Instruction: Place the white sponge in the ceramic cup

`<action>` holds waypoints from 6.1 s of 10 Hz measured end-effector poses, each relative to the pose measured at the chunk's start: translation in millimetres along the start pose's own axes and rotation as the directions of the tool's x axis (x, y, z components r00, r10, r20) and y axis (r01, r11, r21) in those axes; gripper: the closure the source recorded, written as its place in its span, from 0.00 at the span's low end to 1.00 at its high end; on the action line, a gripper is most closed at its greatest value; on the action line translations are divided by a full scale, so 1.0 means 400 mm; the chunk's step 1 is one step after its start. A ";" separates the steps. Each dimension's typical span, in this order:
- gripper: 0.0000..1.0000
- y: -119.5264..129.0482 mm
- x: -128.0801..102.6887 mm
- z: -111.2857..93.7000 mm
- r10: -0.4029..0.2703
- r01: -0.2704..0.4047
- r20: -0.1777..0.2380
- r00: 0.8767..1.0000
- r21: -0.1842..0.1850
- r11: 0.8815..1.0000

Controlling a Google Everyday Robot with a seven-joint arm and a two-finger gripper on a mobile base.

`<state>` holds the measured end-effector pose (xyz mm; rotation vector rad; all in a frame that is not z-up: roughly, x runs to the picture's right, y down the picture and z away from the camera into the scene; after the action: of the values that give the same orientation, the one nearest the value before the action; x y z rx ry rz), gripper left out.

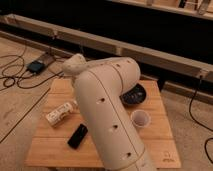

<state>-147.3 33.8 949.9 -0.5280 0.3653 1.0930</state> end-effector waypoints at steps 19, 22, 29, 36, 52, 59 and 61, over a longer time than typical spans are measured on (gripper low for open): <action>1.00 -0.125 0.024 0.005 0.048 -0.048 -0.018 0.999 -0.022 0.999; 1.00 -0.166 0.040 -0.028 0.056 -0.056 -0.017 0.998 -0.044 0.997; 1.00 -0.283 0.127 -0.216 0.046 -0.044 0.020 0.999 -0.098 0.994; 1.00 -0.325 0.352 -0.397 -0.047 0.053 0.029 0.998 -0.258 0.965; 1.00 -0.490 0.759 -0.446 0.070 -0.097 -0.097 0.993 -0.311 0.945; 1.00 -0.506 0.814 -0.419 0.088 -0.125 -0.128 0.988 -0.320 0.939; 1.00 -0.509 0.826 -0.414 0.093 -0.132 -0.135 0.987 -0.321 0.938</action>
<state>172.6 110.4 685.3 -0.8808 0.3196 1.2460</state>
